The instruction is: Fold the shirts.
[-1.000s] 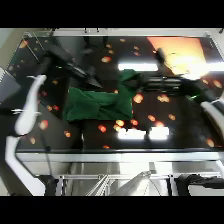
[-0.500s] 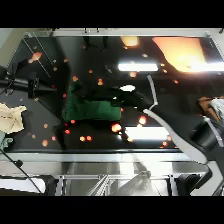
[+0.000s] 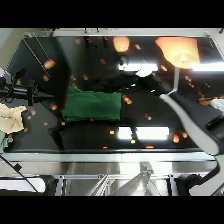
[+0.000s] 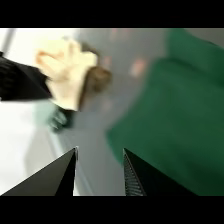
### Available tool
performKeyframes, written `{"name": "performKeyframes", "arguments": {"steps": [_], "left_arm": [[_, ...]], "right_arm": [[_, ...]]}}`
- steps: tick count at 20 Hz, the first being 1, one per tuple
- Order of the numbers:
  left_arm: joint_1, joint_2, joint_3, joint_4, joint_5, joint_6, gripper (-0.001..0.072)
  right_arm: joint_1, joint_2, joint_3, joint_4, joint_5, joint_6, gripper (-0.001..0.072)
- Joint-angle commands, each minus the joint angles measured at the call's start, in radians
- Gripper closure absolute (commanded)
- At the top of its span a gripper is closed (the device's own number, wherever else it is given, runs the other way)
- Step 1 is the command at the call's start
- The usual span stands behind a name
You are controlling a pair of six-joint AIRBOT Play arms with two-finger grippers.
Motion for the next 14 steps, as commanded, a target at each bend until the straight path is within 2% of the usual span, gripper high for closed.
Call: {"name": "performKeyframes", "arguments": {"steps": [1, 2, 3, 4, 6, 11, 14], "left_arm": [[0.001, 0.001, 0.032, 0.006, -0.001, 0.006, 0.0677], [0.001, 0.001, 0.037, 0.009, 0.000, 0.008, 0.0677], [0.001, 0.001, 0.037, 0.009, 0.000, 0.009, 0.0677], [0.001, 0.001, 0.037, 0.009, 0.000, 0.009, 0.0677], [0.001, 0.001, 0.037, 0.009, 0.003, 0.009, 0.0677], [0.001, 0.001, 0.037, 0.008, 0.045, 0.008, 0.0677], [0.001, 0.001, 0.037, 0.009, 0.052, 0.008, 0.0677]], "right_arm": [[-0.138, 0.143, -0.073, -0.576, 0.126, 0.438, 0.0361], [-0.154, 0.182, -0.129, -0.655, 0.124, 0.495, 0.0280], [-0.161, 0.211, -0.196, -0.672, 0.112, 0.511, 0.0055], [-0.163, 0.216, -0.247, -0.657, 0.090, 0.510, -0.0007], [-0.164, 0.175, -0.302, -0.579, 0.047, 0.481, -0.0007], [-0.164, 0.027, -0.304, -0.221, 0.019, 0.277, -0.0007], [-0.164, -0.021, -0.304, -0.090, 0.019, 0.230, -0.0006]]}}
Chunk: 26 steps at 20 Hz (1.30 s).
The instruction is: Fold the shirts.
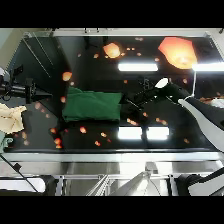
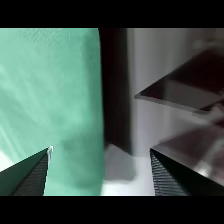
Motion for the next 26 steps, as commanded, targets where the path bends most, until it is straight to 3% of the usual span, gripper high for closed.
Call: {"name": "performKeyframes", "arguments": {"steps": [1, 5, 6, 8, 9, 10, 12, 15, 19, 22, 26], "left_arm": [[0.001, 0.001, 0.001, 0.000, 0.015, 0.000, 0.0677], [0.001, 0.001, 0.001, 0.000, 0.015, 0.000, 0.0677], [0.001, 0.001, 0.001, 0.000, 0.015, 0.000, 0.0677], [0.001, 0.001, 0.001, -0.001, 0.014, 0.000, 0.0677], [0.001, 0.001, 0.001, -0.001, 0.014, 0.000, 0.0677], [0.001, 0.001, 0.001, -0.001, 0.016, 0.000, 0.0677], [0.001, 0.001, 0.001, -0.005, 0.021, 0.000, 0.0677], [0.001, 0.001, 0.001, -0.008, 0.023, 0.000, 0.0677], [0.001, 0.001, 0.001, -0.007, 0.010, 0.001, 0.0677], [0.001, 0.001, 0.001, -0.007, -0.004, 0.001, 0.0677], [0.001, 0.001, 0.001, -0.007, -0.014, 0.002, 0.0677]], "right_arm": [[0.000, -0.062, -0.006, 0.192, -0.005, -0.079, -0.0006], [0.038, -0.105, -0.006, 0.373, -0.005, -0.172, 0.0005], [0.052, -0.112, -0.006, 0.428, -0.004, -0.215, 0.0040], [0.070, -0.115, -0.005, 0.564, 0.013, -0.335, 0.0367], [0.069, -0.114, 0.001, 0.639, 0.041, -0.400, 0.0567], [0.055, -0.112, 0.015, 0.697, 0.077, -0.450, 0.0689], [-0.015, -0.060, 0.037, 0.694, 0.101, -0.473, 0.0690], [-0.227, 0.109, 0.037, 0.450, 0.182, -0.343, 0.0691], [-0.592, 0.465, 0.036, -0.216, 0.247, -0.018, 0.0692], [-0.862, 0.666, 0.021, -0.598, 0.294, 0.074, 0.0692], [-1.204, 0.744, -0.125, -0.852, 0.259, 0.119, 0.0692]]}}
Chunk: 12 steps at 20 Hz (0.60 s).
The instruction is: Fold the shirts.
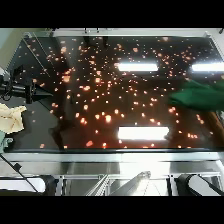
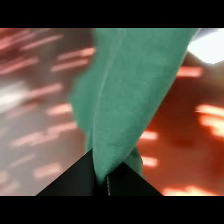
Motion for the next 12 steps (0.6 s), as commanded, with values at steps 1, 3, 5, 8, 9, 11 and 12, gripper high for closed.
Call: {"name": "performKeyframes", "arguments": {"steps": [1, 3, 5, 8, 9, 11, 12], "left_arm": [[0.001, 0.001, 0.001, 0.001, -0.009, 0.005, 0.0677], [0.000, 0.001, 0.001, 0.001, -0.009, 0.007, 0.0677], [-0.002, 0.001, 0.001, 0.001, -0.008, 0.007, 0.0677], [-0.010, 0.001, 0.001, 0.001, -0.004, 0.008, 0.0677], [-0.011, 0.001, 0.001, 0.002, -0.005, 0.008, 0.0677], [-0.012, 0.001, 0.001, 0.002, -0.005, 0.008, 0.0677], [-0.011, 0.001, 0.001, 0.001, -0.005, 0.008, 0.0677]], "right_arm": [[-0.306, 0.078, -0.145, -0.314, -0.044, 0.073, 0.0692], [-0.433, 0.078, -0.286, -0.332, -0.127, 0.084, 0.0692], [-0.528, 0.077, -0.424, -0.332, -0.233, 0.082, 0.0691], [-0.573, 0.055, -0.504, -0.327, -0.317, 0.054, 0.0685], [-0.573, 0.054, -0.501, -0.328, -0.320, 0.050, 0.0686], [-0.568, 0.061, -0.489, -0.306, -0.304, 0.019, 0.0657], [-0.569, 0.069, -0.481, -0.293, -0.279, 0.019, 0.0389]]}}
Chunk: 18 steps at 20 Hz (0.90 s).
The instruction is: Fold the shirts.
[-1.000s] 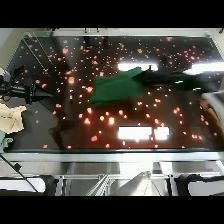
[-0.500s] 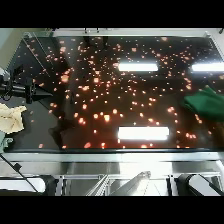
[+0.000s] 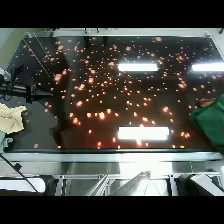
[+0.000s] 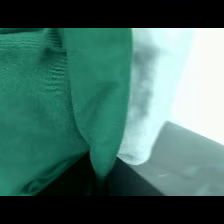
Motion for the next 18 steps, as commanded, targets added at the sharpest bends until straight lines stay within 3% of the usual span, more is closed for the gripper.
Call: {"name": "performKeyframes", "arguments": {"steps": [1, 2, 4, 5, 6, 7, 10, 11, 12, 13, 14, 18], "left_arm": [[-0.002, 0.001, 0.001, 0.001, 0.000, 0.000, 0.0677], [-0.002, 0.001, 0.001, 0.001, 0.001, 0.000, 0.0677], [-0.002, 0.001, 0.001, 0.000, 0.000, -0.001, 0.0677], [-0.002, 0.001, 0.001, 0.000, 0.000, -0.001, 0.0676], [-0.002, 0.001, 0.001, 0.000, -0.002, 0.000, 0.0677], [-0.002, 0.001, 0.001, 0.000, -0.006, 0.008, 0.0677], [-0.002, 0.001, 0.001, 0.000, -0.008, 0.009, 0.0677], [-0.002, 0.001, 0.001, 0.000, -0.011, 0.009, 0.0677], [-0.002, 0.001, 0.001, 0.000, -0.022, 0.009, 0.0677], [-0.002, 0.001, 0.001, 0.000, -0.036, 0.009, 0.0677], [-0.002, 0.001, 0.001, 0.000, -0.048, 0.009, 0.0677], [-0.002, 0.001, 0.001, 0.000, -0.053, 0.009, 0.0678]], "right_arm": [[-0.019, 0.024, -0.005, 0.016, 0.033, -0.022, 0.0057], [-0.019, 0.050, 0.003, 0.024, 0.070, -0.021, 0.0019], [-0.019, 0.128, 0.021, 0.090, 0.136, -0.022, 0.0019], [-0.019, 0.177, 0.024, 0.141, 0.157, -0.022, 0.0052], [-0.016, 0.224, 0.022, 0.216, 0.178, -0.022, 0.0190], [0.000, 0.259, 0.019, 0.297, 0.201, -0.023, 0.0247], [0.162, 0.314, 0.001, 0.520, 0.277, -0.022, 0.0246], [0.256, 0.312, -0.003, 0.562, 0.278, -0.022, 0.0329], [0.381, 0.306, -0.004, 0.590, 0.250, -0.023, 0.0634], [0.508, 0.296, -0.004, 0.597, 0.191, -0.018, 0.0636], [0.644, 0.278, -0.004, 0.607, 0.111, -0.006, 0.0691], [1.068, 0.129, -0.002, 0.608, -0.116, 0.017, 0.0690]]}}
